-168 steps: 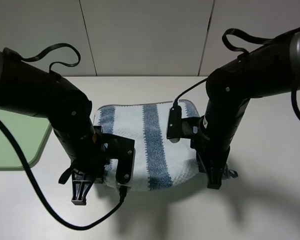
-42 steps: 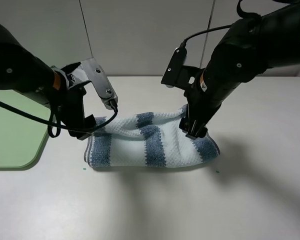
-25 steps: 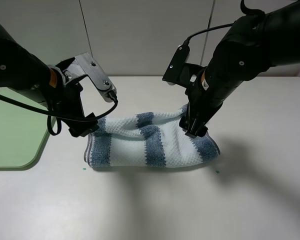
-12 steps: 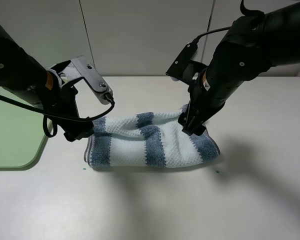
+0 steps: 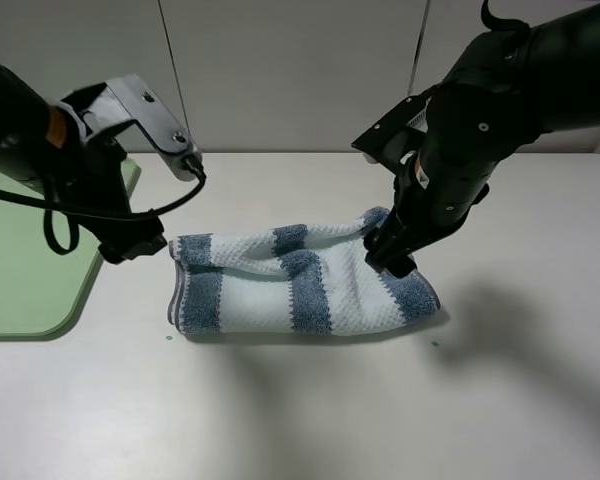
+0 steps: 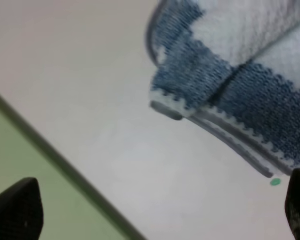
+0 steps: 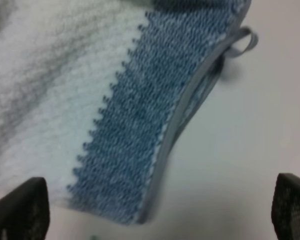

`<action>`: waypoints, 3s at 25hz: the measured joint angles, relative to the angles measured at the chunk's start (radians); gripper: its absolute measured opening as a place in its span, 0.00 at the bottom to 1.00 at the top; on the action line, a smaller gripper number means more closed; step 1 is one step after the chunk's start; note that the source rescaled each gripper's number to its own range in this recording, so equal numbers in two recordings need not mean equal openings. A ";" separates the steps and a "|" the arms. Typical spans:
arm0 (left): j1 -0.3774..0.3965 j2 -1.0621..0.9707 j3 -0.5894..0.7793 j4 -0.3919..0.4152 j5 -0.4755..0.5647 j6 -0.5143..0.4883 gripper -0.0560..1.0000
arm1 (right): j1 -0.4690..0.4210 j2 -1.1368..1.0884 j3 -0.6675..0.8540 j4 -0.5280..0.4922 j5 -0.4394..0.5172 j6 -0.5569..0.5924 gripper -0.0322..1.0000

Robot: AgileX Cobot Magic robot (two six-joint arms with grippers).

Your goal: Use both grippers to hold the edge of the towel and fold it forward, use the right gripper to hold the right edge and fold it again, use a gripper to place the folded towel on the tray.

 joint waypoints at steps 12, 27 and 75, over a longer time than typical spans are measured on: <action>0.000 -0.245 0.000 0.006 0.115 -0.053 1.00 | -0.020 0.003 0.000 0.144 0.003 0.124 1.00; 0.000 -0.252 0.000 0.030 0.176 -0.182 1.00 | -0.093 0.111 0.000 0.363 -0.077 0.070 1.00; 0.000 -0.252 0.000 0.051 0.083 -0.224 1.00 | -0.093 0.314 -0.010 0.237 -0.260 0.277 1.00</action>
